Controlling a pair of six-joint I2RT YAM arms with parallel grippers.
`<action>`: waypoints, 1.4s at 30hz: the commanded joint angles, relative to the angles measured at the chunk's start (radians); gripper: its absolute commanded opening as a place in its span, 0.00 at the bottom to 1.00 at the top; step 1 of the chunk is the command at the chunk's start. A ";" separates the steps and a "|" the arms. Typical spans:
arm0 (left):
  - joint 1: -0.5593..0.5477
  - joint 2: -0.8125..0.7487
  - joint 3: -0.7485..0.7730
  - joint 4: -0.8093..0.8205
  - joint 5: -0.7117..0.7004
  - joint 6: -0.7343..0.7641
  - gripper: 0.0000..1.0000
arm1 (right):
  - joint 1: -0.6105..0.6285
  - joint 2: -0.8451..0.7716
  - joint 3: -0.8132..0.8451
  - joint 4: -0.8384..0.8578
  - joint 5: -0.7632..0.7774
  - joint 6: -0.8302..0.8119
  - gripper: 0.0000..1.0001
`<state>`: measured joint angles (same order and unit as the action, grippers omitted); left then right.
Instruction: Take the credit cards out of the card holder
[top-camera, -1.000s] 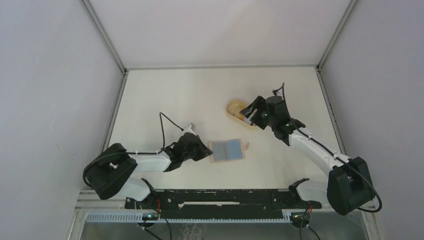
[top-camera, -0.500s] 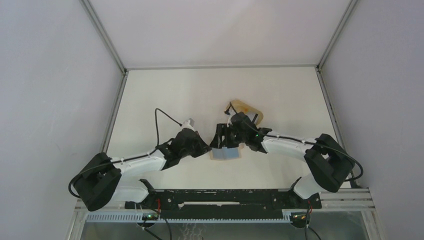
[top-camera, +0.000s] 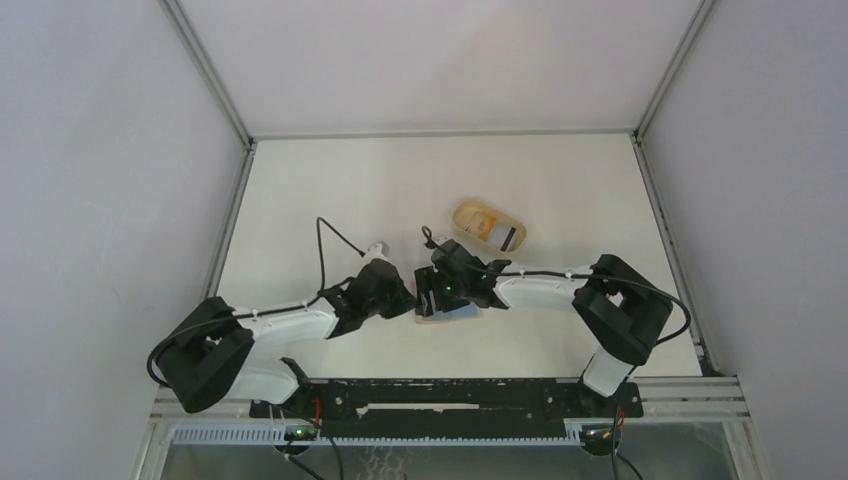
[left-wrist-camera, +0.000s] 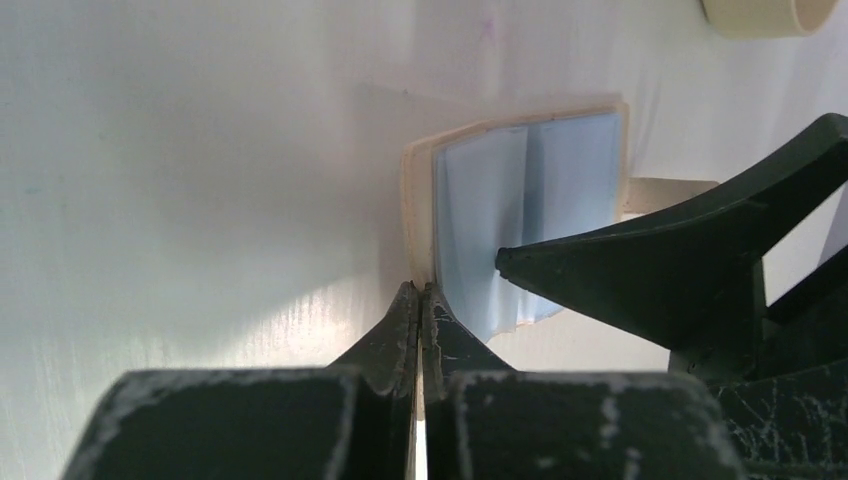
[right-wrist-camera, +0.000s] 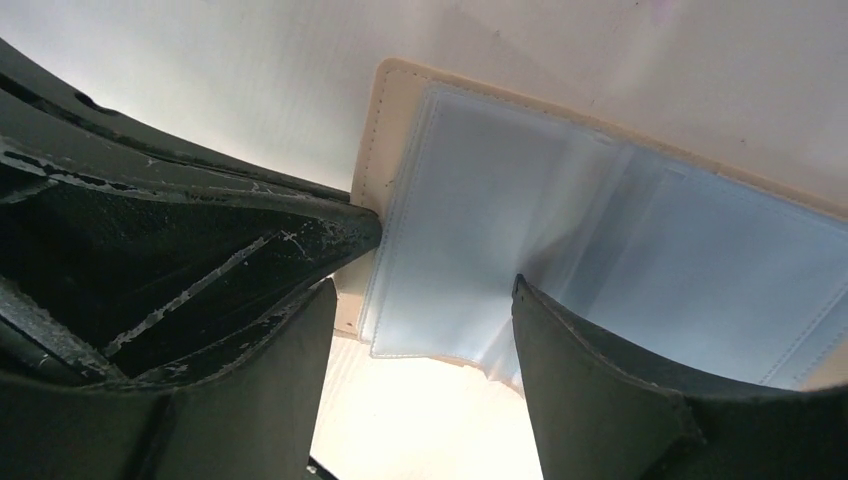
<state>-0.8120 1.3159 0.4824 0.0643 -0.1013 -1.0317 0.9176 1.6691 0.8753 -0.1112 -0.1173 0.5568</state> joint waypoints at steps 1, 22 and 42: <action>-0.020 0.016 0.018 0.059 0.007 -0.021 0.00 | 0.033 0.034 0.069 -0.061 0.114 -0.069 0.74; -0.032 0.096 -0.058 0.160 0.014 -0.057 0.00 | 0.053 -0.020 0.114 -0.256 0.443 -0.191 0.88; -0.033 0.113 -0.079 0.194 0.023 -0.062 0.00 | 0.046 -0.153 0.059 -0.164 0.353 -0.304 1.00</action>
<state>-0.8360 1.4197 0.4252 0.2558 -0.0906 -1.0977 0.9665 1.5745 0.9447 -0.3408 0.2680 0.3168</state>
